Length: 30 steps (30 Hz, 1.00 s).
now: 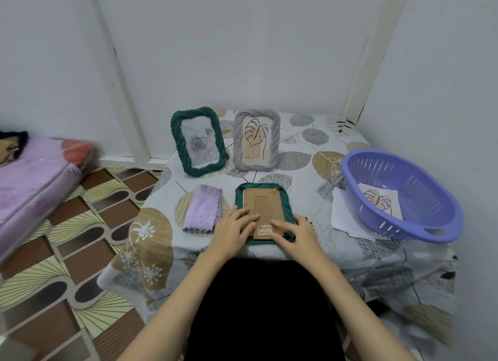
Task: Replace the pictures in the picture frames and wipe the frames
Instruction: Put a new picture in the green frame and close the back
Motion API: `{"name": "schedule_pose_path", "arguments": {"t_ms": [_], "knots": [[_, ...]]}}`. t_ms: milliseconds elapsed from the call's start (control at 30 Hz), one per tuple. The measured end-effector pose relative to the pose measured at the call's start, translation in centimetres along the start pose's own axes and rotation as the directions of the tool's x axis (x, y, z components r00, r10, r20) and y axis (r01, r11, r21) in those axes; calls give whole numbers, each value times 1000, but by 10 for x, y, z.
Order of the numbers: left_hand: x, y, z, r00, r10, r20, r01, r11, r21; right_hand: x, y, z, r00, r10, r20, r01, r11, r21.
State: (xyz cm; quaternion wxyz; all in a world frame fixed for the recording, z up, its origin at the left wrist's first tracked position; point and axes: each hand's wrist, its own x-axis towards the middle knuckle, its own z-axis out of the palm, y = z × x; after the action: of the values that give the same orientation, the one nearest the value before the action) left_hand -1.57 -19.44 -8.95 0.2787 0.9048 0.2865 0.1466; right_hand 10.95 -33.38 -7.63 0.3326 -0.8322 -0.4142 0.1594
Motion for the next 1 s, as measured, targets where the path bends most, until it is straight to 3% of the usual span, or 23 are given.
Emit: {"name": "schedule_pose_path", "arguments": {"t_ms": [100,300,567,1000], "knots": [[1,-5,-17,994,13,107,-2,995,-102,0,-2,-1,1000,13,12,-13,1000,7],[-5,-16,-34,971,49,233,-35,997,-66,0,-2,-1,1000,8,-1,-8,1000,13],[-8,-9,-26,991,108,74,-113,991,68,-1,-3,-1,1000,10,-5,-10,1000,8],[-14,-5,-10,987,77,-143,-80,997,-17,-2,-3,0,1000,20,1,-20,1000,6]]}}
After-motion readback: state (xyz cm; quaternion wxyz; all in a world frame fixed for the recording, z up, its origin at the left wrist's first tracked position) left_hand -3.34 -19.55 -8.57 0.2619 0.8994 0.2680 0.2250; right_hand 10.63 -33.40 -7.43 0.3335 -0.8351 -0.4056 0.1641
